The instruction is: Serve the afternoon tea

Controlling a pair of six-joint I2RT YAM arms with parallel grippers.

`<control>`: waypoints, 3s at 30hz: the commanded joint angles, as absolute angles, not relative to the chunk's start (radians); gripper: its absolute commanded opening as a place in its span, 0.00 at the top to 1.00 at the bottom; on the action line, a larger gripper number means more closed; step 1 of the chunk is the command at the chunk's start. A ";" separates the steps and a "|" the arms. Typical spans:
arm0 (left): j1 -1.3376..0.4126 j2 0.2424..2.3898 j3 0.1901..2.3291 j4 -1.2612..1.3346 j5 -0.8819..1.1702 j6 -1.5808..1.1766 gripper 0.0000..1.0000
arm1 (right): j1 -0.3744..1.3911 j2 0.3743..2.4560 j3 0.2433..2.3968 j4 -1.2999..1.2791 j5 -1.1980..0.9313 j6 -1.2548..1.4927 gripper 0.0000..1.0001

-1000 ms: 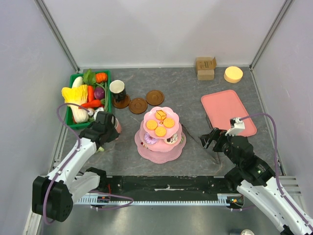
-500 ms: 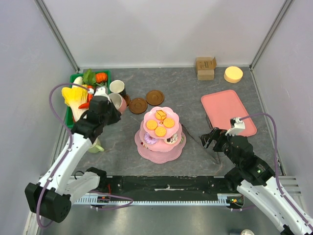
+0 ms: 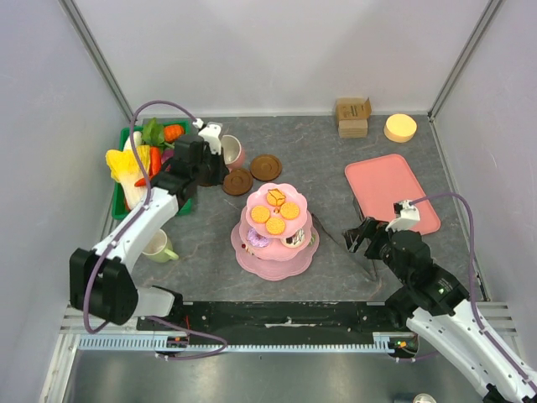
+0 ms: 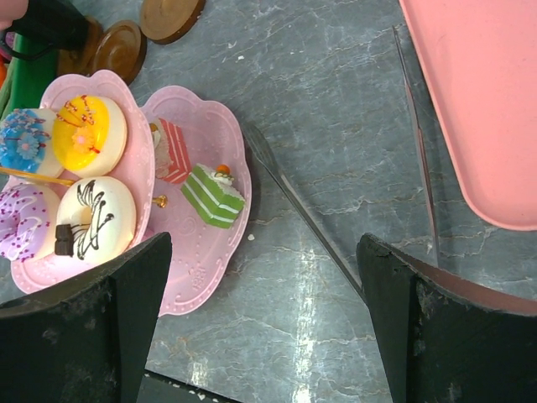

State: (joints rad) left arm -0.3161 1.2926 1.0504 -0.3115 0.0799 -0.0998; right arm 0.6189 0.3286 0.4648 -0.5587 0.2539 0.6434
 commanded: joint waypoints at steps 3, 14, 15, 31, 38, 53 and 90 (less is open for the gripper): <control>-0.314 1.437 1.199 -0.202 0.092 -0.021 0.98 | 0.620 0.348 0.477 -0.558 0.302 0.660 0.02; -0.311 1.603 1.230 -0.218 0.086 -0.044 0.98 | 0.620 0.356 0.476 -0.563 0.308 0.666 0.02; -0.311 1.611 1.230 -0.224 0.078 -0.048 0.98 | 0.620 0.354 0.476 -0.561 0.307 0.664 0.02; -0.308 1.655 1.216 -0.278 0.058 -0.071 0.97 | 0.620 0.341 0.469 -0.557 0.304 0.666 0.02; -0.308 1.672 1.223 -0.285 0.075 -0.090 0.72 | 0.620 0.344 0.474 -0.566 0.299 0.669 0.02; -0.308 1.485 1.240 -0.347 0.092 -0.142 0.11 | 0.620 0.287 0.472 -0.566 0.291 0.670 0.02; -0.308 0.747 0.827 -1.337 -0.502 -1.304 0.01 | 0.620 0.169 0.426 -0.457 0.106 0.601 0.02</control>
